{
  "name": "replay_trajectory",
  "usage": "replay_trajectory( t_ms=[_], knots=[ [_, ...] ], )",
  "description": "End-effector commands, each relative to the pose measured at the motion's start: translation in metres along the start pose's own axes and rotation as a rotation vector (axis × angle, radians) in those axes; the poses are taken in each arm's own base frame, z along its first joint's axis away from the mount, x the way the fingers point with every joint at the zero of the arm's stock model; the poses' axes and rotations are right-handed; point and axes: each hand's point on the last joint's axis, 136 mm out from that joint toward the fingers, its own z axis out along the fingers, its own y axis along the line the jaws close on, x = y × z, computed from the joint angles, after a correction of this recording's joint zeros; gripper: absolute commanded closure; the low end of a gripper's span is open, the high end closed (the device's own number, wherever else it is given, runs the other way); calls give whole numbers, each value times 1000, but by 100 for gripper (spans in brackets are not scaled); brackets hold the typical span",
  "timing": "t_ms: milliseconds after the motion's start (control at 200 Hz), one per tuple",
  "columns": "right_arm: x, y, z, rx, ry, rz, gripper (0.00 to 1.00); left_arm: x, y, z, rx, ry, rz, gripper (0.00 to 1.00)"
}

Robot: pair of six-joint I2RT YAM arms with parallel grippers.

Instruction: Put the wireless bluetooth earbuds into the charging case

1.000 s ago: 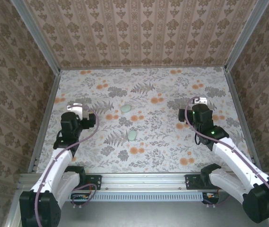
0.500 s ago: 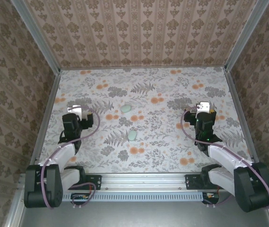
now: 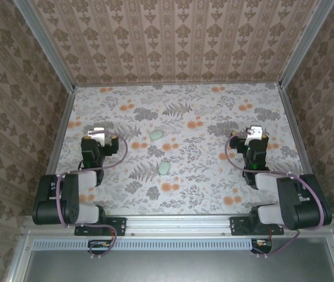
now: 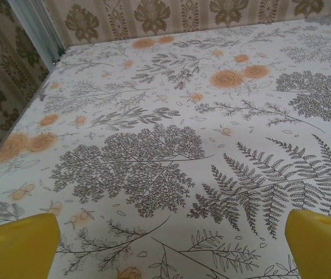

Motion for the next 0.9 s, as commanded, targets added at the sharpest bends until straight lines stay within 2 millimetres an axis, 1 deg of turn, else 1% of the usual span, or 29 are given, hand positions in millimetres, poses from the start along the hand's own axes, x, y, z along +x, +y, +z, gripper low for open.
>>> replay_trajectory(
  t_ms=[0,70,110,150,175,190,225,285,480,810,840,895],
  knots=[
    [-14,6,8,-36,-74,41,0,-17,0,10,12,-75,4,0],
    [-8,5,17,-25,-45,50,0,-10,-1,16,18,-54,5,0],
    [-1,4,25,-10,-17,51,0,-7,-2,21,21,-44,5,0],
    [-2,3,32,6,-11,53,0,-9,-3,25,25,-41,16,0],
    [1,3,36,16,31,46,0,-4,-4,26,34,-3,14,0],
    [0,3,37,16,45,42,0,-5,-4,28,33,7,11,0],
    [1,5,36,9,41,39,0,-6,-1,32,23,15,-1,0],
    [2,4,36,12,44,36,0,-6,4,32,14,21,-19,0],
    [1,5,36,9,39,35,0,-6,0,32,22,17,-6,0],
    [2,5,36,9,40,32,0,-6,1,32,20,20,-6,0],
    [1,8,36,1,40,23,0,-6,1,32,20,18,-7,0],
    [2,21,37,-45,47,-20,0,-6,1,33,21,20,-11,0]
  ],
)
